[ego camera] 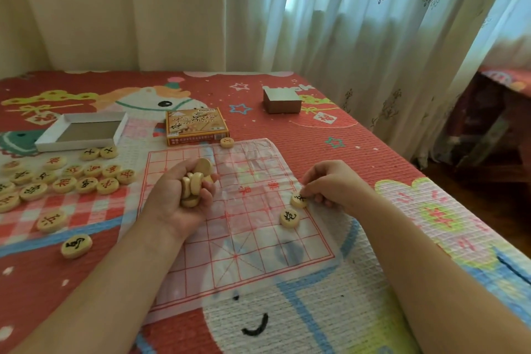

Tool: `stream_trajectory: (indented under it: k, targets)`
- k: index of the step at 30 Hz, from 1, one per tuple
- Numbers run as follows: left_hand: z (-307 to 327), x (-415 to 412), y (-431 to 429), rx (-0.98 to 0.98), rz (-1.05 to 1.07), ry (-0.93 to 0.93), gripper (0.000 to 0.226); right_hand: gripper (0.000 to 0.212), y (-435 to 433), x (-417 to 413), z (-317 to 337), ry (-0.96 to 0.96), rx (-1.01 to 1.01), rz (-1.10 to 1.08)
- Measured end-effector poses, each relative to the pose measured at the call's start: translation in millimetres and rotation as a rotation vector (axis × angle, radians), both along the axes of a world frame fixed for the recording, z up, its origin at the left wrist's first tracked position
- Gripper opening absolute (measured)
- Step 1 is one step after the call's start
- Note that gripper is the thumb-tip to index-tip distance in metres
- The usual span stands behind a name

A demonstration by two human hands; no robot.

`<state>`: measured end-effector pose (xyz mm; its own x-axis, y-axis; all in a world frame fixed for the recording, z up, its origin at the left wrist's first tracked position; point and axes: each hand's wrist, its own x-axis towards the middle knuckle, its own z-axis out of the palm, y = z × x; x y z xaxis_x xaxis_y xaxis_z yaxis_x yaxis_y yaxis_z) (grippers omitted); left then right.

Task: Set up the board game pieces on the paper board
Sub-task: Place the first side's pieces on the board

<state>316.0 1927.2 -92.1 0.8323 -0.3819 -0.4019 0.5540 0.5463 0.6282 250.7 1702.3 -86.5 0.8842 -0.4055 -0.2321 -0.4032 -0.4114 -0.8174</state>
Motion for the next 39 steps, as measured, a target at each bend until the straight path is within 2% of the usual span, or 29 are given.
stream_trajectory:
  k: [3,8,16,21,27,30,32,36,39]
  targets:
    - [0,0,0,0.007,0.015,-0.01,0.018,0.011,-1,-1,1,-0.03,0.023,-0.01]
    - [2,-1,-1,0.036,-0.004,-0.028,0.015,0.01,1,-1,9,-0.184,0.165,-0.071]
    - [2,-4,-2,0.097,-0.047,-0.063,0.016,0.005,53,9,26,-0.241,0.154,0.162]
    - [3,-3,0,-0.01,-0.085,0.006,0.015,0.022,100,25,34,-0.219,0.141,0.335]
    - [4,7,11,-0.171,-0.038,0.134,0.021,0.01,123,45,31,-0.289,0.261,0.235]
    - [5,10,14,-0.218,0.0,0.226,0.03,0.01,124,49,24,-0.401,0.331,0.2]
    - [6,13,16,-0.208,0.028,0.236,0.035,0.011,122,50,18,-0.537,0.197,0.217]
    - [10,13,20,-0.118,-0.097,0.173,0.03,0.019,116,52,6,-0.849,-0.28,0.335]
    - [12,13,20,-0.08,-0.172,0.127,0.024,0.018,114,54,-1,-1.008,-0.401,0.374]
